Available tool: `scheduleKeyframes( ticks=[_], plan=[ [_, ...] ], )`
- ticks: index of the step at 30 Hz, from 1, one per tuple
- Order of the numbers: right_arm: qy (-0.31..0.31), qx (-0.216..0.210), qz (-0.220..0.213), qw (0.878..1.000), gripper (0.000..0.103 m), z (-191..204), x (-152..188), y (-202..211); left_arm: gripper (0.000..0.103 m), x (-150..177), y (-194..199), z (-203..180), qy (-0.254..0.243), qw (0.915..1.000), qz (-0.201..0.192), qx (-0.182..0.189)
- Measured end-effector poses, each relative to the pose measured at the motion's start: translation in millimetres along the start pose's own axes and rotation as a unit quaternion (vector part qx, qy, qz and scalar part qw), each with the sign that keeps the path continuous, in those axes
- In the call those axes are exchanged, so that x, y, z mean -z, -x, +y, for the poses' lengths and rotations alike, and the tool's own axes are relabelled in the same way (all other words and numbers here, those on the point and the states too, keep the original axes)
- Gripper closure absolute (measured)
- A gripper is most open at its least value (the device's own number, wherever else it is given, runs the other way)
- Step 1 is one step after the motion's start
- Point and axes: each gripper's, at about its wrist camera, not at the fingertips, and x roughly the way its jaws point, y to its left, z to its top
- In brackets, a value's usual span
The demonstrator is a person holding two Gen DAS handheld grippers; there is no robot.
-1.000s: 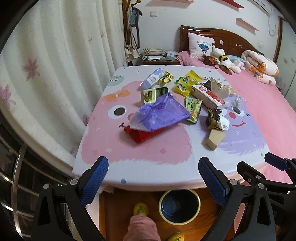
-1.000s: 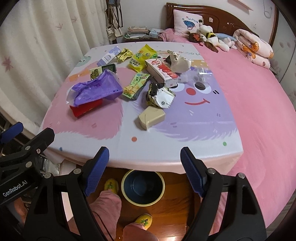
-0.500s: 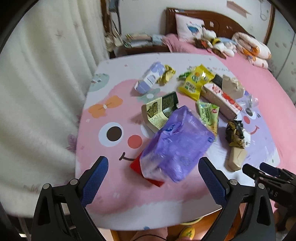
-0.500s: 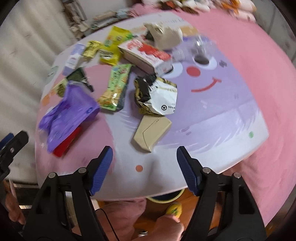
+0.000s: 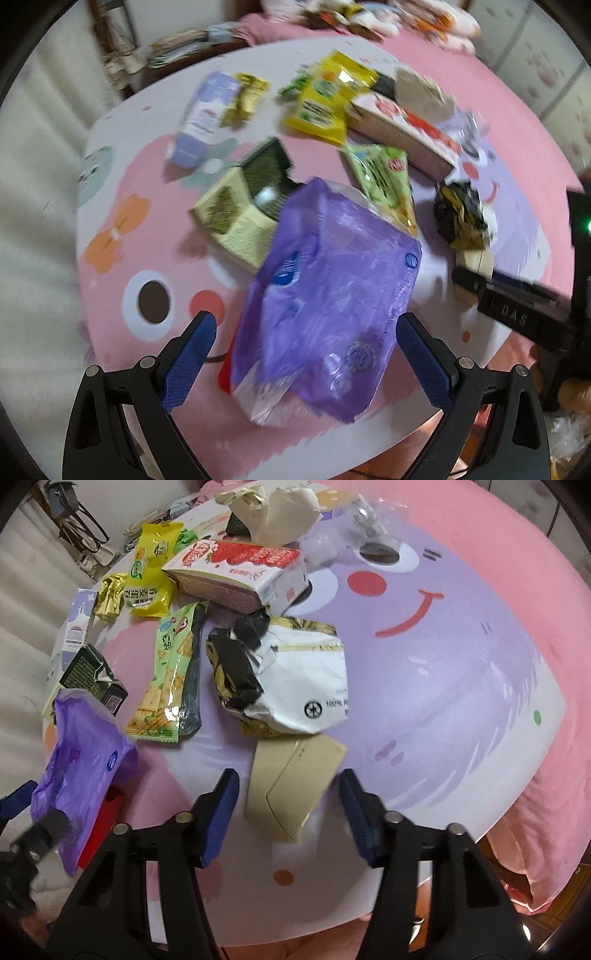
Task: Collect trash
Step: 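Grasp the purple plastic bag with the left tool while the right tool grasps the beige box, then lift the purple bag and beige box and carry both down over the bin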
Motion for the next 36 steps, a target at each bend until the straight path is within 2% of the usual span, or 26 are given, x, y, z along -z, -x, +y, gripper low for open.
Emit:
scheduleKeyframes(
  ticks=[2, 5, 6, 8, 9, 11, 16, 22, 25, 31, 36],
  plan=[
    [0.004, 0.003, -0.003, 1.0, 0.059, 2.5, 0.2, -1.5, 0.004, -3.1, -9.3, -7.8, -0.02, 0.9997, 0.013, -0.002],
    [-0.009, -0.013, 0.003, 1.0, 0.062, 2.9, -1.5, -0.8, 0.004, -6.7, -21.7, -15.6, -0.042, 0.9987, 0.029, -0.007],
    [-0.013, -0.021, 0.006, 1.0, 0.062, 0.5, -0.9, 0.4, 0.007, -8.6, -25.0, -16.7, -0.045, 0.9985, 0.032, -0.006],
    [-0.02, -0.038, 0.011, 0.999, 0.063, -2.6, -0.2, 3.8, 0.019, -12.0, -32.3, -18.6, -0.048, 0.998, 0.041, 0.002],
    [-0.021, -0.045, 0.012, 0.999, 0.063, -6.1, 0.7, 9.4, 0.029, -13.5, -37.1, -19.7, -0.05, 0.9975, 0.05, 0.004],
    [-0.018, -0.054, 0.011, 0.998, 0.063, -9.6, 2.4, 18.4, 0.035, -15.6, -43.2, -21.2, -0.052, 0.997, 0.057, 0.008],
    [0.002, -0.061, 0.003, 0.998, 0.063, -8.8, 1.3, 41.4, 0.07, -15.1, -46.0, -24.8, -0.053, 0.9948, 0.061, 0.062],
    [0.038, -0.045, -0.013, 0.998, 0.063, -8.4, -2.0, 68.2, 0.079, -13.3, -43.4, -26.5, -0.044, 0.9939, 0.052, 0.087],
    [0.061, -0.039, -0.019, 0.997, 0.063, -10.2, -1.8, 80.8, 0.082, -17.8, -40.3, -14.6, -0.036, 0.9946, 0.037, 0.09],
    [0.106, -0.042, -0.02, 0.993, 0.063, -6.2, -6.6, 89.9, 0.082, -10.8, -12.8, -11.7, -0.036, 0.9965, -0.015, 0.074],
    [0.149, -0.063, -0.019, 0.987, 0.063, -0.9, -11.1, 87.4, 0.084, 3.0, 1.5, -3.9, -0.018, 0.9978, -0.036, 0.053]
  ],
)
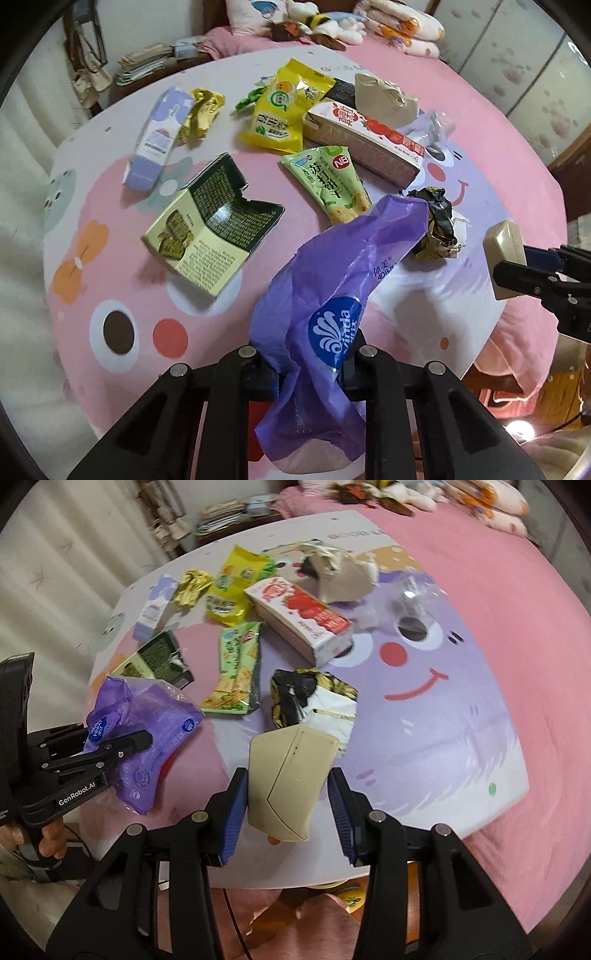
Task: Collect trash
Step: 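Lift the purple bag and beige box and carry both down over the bin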
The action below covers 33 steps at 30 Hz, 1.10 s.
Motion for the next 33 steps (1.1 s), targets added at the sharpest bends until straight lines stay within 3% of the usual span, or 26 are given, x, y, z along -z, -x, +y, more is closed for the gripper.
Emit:
scheduleKeyframes(
  ticks=[5, 10, 16, 23, 28, 33],
  plan=[
    [0.077, -0.04, -0.003, 0.996, 0.063, -1.1, -3.5, 0.6, 0.087, 11.2, 13.7, -16.3, 0.026, 0.9984, -0.022, -0.046],
    [0.16, -0.086, 0.007, 0.983, 0.063, -18.6, -2.1, -0.1, 0.088, 24.1, 27.3, -52.0, 0.094, 0.9901, -0.042, -0.095],
    [0.209, -0.158, 0.014, 0.965, 0.063, -51.4, 1.3, 2.7, 0.088, 51.7, 44.3, -93.5, 0.21, 0.9692, -0.078, -0.103],
    [0.23, -0.214, 0.043, 0.948, 0.063, -67.2, 26.9, -3.2, 0.088, 105.1, 46.8, -128.9, 0.315, 0.9418, -0.082, -0.085],
    [0.211, -0.211, 0.056, 0.953, 0.063, -81.8, 40.9, -18.5, 0.089, 131.3, 39.6, -134.4, 0.363, 0.9237, -0.082, -0.09],
    [0.163, -0.203, 0.047, 0.964, 0.063, -97.5, 41.1, -22.3, 0.089, 115.0, 35.7, -117.8, 0.38, 0.9145, -0.102, -0.095]
  ],
)
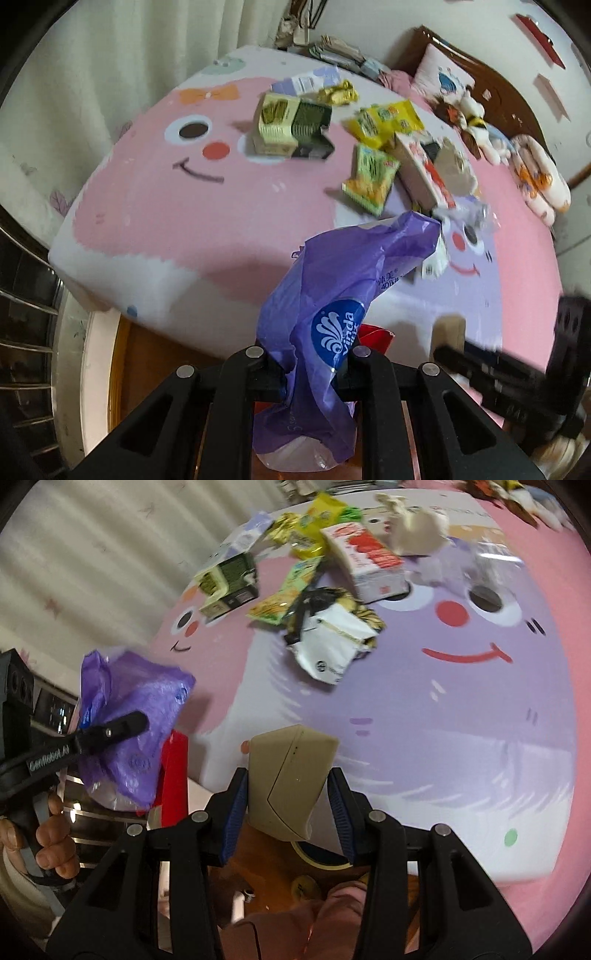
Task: Collect trash
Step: 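Lift the purple bag and beige box and carry both down over the bin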
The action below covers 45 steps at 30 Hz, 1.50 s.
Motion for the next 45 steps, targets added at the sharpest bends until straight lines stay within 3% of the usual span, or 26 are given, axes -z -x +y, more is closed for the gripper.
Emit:
scheduleKeyframes(
  ticks=[3, 10, 22, 31, 45],
  plan=[
    [-0.014, 0.01, -0.011, 1.0, 0.063, -6.7, 3.3, 1.3, 0.089, -19.2, -4.3, -9.4, -0.006, 0.9997, -0.021, -0.007],
    [-0.037, 0.019, -0.028, 0.999, 0.063, -20.7, 7.8, 10.2, 0.089, -48.3, -20.5, -25.6, -0.012, 0.9996, -0.024, 0.004],
    [-0.046, 0.015, -0.042, 0.998, 0.063, -28.0, 11.4, 29.6, 0.088, -44.4, -27.2, -43.0, -0.032, 0.9991, -0.015, 0.024],
    [-0.012, 0.01, -0.039, 0.999, 0.063, 0.5, 26.9, 20.1, 0.088, -21.4, -7.9, -25.9, -0.019, 0.9977, -0.014, 0.063],
    [0.013, 0.012, 0.015, 1.0, 0.063, 33.9, 81.1, -24.3, 0.088, 50.6, 3.9, 21.5, 0.0, 0.9975, 0.026, 0.066]
  ],
)
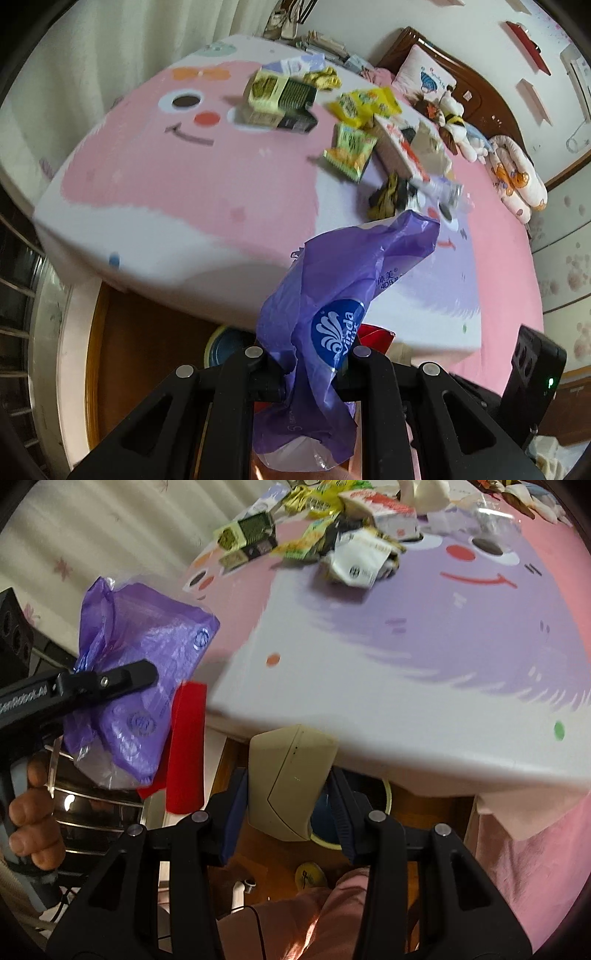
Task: Collect trash
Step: 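Lift the purple bag and beige box and carry both down over the bin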
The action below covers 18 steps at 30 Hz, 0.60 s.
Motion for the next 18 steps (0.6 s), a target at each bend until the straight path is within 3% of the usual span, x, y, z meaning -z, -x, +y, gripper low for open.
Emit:
scheduleKeyframes(
  ticks=[9, 18],
  plan=[
    [0.0, 0.016, 0.032, 0.999, 0.063, 4.1, 43.8, -39.7, 0.088, 60.2, -17.1, 11.0, -0.029, 0.999, 0.033, -0.012],
    [-0.012, 0.043, 0.077, 0.996, 0.063, -16.6, 80.8, -111.6, 0.088, 107.1, -91.6, 39.7, -0.023, 0.9961, 0.076, -0.039]
  ],
)
